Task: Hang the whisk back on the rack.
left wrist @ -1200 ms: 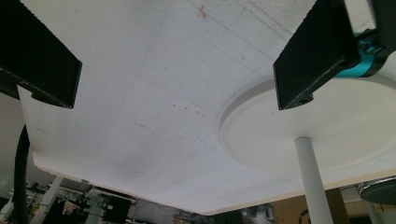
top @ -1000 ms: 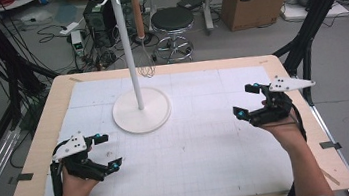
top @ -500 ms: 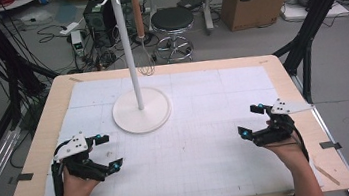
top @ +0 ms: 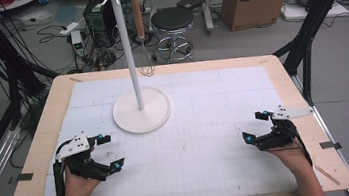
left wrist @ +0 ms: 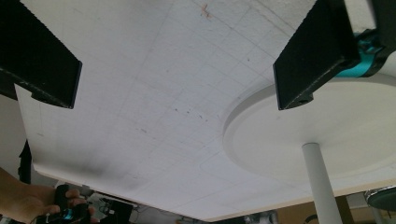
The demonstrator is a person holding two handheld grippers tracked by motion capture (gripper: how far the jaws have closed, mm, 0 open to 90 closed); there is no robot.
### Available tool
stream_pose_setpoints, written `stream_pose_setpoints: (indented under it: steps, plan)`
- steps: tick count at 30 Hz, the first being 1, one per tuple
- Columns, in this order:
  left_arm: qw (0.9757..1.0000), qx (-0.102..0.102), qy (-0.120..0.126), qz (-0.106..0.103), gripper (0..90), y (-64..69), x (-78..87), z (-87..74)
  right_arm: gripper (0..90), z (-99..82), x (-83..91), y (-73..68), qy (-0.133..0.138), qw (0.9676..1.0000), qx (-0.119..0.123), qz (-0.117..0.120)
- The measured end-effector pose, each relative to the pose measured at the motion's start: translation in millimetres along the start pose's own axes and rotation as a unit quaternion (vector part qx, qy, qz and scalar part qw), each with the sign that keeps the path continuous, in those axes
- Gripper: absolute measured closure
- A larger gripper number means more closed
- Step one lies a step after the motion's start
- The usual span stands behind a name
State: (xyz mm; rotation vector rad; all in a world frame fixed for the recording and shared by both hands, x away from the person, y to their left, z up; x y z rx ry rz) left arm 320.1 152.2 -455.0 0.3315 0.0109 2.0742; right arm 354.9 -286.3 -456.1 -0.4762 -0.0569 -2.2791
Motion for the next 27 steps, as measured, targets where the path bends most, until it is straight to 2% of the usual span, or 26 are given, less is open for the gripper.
stream_pose_setpoints:
  steps: [9,22,27]
  plan:
    - [1.0,0.0,0.001,0.003,1.7,1.8,0.6,0.4,0.5,-1.2,-1.6,-2.8,-0.004,1.0,0.001,0.004]
    - [1.0,0.003,-0.002,0.002,1.7,0.4,0.2,-1.9,0.5,-2.5,1.2,1.1,0.004,0.9999,-0.016,0.0]
    - [1.0,0.002,-0.003,0.001,1.7,0.2,-0.1,-2.4,0.4,-3.6,-1.1,0.0,0.002,0.9999,-0.012,0.003]
Point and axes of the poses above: each handheld gripper's, and its own axes: x roughly backward along the jaws, z roughly out of its top, y roughly to its right, the point moved 9 cm from there along -x, roughly forward along the jaws, and after that the axes turned 5 degrees about y, right-handed, at the moved point
